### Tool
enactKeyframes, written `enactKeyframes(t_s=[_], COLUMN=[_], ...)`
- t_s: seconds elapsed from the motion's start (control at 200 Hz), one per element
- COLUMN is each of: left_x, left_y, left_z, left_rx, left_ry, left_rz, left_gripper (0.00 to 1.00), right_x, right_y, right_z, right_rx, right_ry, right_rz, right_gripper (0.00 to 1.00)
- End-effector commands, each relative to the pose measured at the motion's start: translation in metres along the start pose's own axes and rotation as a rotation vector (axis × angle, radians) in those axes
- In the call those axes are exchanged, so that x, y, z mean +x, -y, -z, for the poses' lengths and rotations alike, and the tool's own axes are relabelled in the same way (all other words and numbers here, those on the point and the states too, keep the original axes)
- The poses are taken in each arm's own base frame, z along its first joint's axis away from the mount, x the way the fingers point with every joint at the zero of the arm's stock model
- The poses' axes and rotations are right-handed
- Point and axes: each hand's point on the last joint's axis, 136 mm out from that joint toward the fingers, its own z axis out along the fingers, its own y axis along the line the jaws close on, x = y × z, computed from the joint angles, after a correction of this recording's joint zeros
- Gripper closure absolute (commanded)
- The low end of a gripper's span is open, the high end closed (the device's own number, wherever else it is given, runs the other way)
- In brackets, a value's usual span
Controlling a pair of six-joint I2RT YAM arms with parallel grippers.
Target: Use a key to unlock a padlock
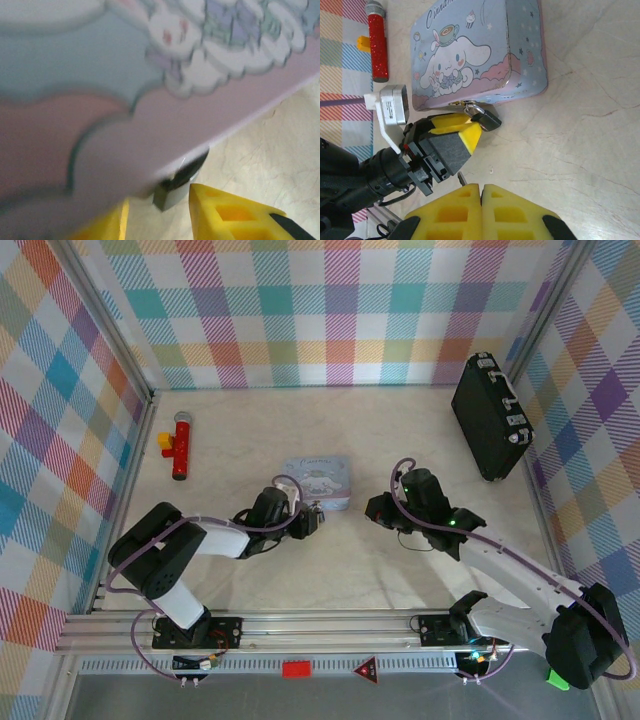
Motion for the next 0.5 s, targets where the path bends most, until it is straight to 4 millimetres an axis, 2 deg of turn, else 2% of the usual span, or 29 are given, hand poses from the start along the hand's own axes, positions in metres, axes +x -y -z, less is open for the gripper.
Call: enactKeyframes(t_s=[0.0, 0.275, 0.495], left_x=[-0.014, -0.019, -0.020], left_y=[0.008, 0.009, 0.007], left_z=[0.004, -0.006, -0.016], left_rx=[0.041, 0.066, 0.057], left_ry=[0.068, 0.086, 0.068], left_rz=[-0.101, -0.105, -0.100], left_gripper=[0.63, 0.64, 0.68], right_x=[0.003, 0.004, 0.004], right_y=[-0.005, -0.010, -0.012], right_z=[-0.001, -0.007, -0.009], right_rx=[-0.034, -0.040, -0.042], right_ry=[-0.004, -0.016, -0.022], right_rz=[-0.020, -0.022, -0.017], right_gripper=[1.00, 1.00, 1.00])
